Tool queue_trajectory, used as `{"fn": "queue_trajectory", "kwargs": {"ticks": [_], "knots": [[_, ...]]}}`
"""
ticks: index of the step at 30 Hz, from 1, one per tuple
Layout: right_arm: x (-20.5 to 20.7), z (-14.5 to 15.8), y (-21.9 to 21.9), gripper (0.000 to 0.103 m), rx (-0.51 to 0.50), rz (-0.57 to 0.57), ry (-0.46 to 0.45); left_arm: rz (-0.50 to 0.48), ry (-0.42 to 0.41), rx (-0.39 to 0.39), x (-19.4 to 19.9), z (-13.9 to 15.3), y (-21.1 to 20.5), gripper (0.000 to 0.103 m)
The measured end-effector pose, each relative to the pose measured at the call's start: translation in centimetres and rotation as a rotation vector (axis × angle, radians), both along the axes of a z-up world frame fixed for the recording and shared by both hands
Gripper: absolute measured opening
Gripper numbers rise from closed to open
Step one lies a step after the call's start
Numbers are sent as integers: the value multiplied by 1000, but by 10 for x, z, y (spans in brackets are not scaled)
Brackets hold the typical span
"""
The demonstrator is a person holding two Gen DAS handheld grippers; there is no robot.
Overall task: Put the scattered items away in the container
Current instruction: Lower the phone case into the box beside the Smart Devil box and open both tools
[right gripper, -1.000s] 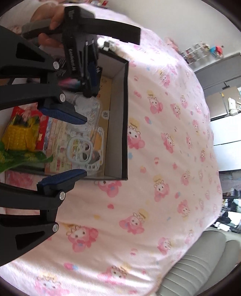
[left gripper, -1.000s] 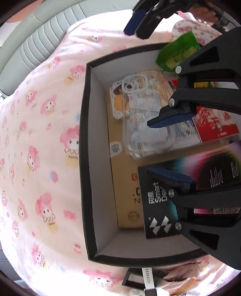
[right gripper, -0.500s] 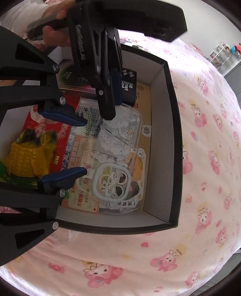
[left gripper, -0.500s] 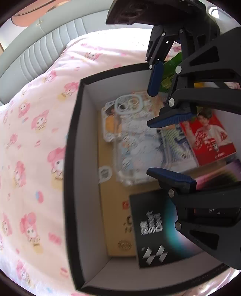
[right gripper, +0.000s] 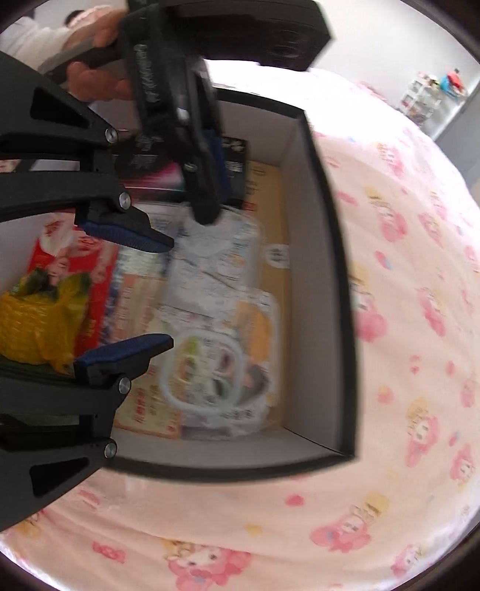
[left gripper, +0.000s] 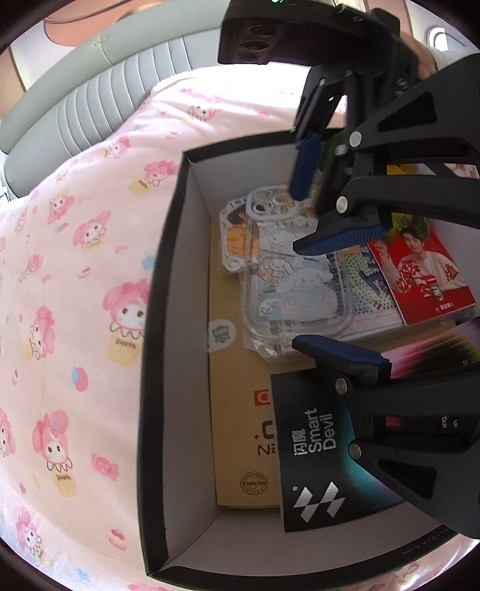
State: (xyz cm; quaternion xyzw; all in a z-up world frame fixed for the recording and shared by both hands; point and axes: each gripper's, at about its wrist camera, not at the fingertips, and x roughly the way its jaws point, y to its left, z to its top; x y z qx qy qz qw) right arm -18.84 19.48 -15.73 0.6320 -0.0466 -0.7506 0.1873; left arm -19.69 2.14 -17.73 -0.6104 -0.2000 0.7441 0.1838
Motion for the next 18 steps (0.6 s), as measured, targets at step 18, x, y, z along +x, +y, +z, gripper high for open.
{"fn": "queue_trajectory", "kwargs": {"ticks": [18], "knots": [[23,-1,6,42,45,40,-29,3,-32,-47,8,2,-3,45]]}}
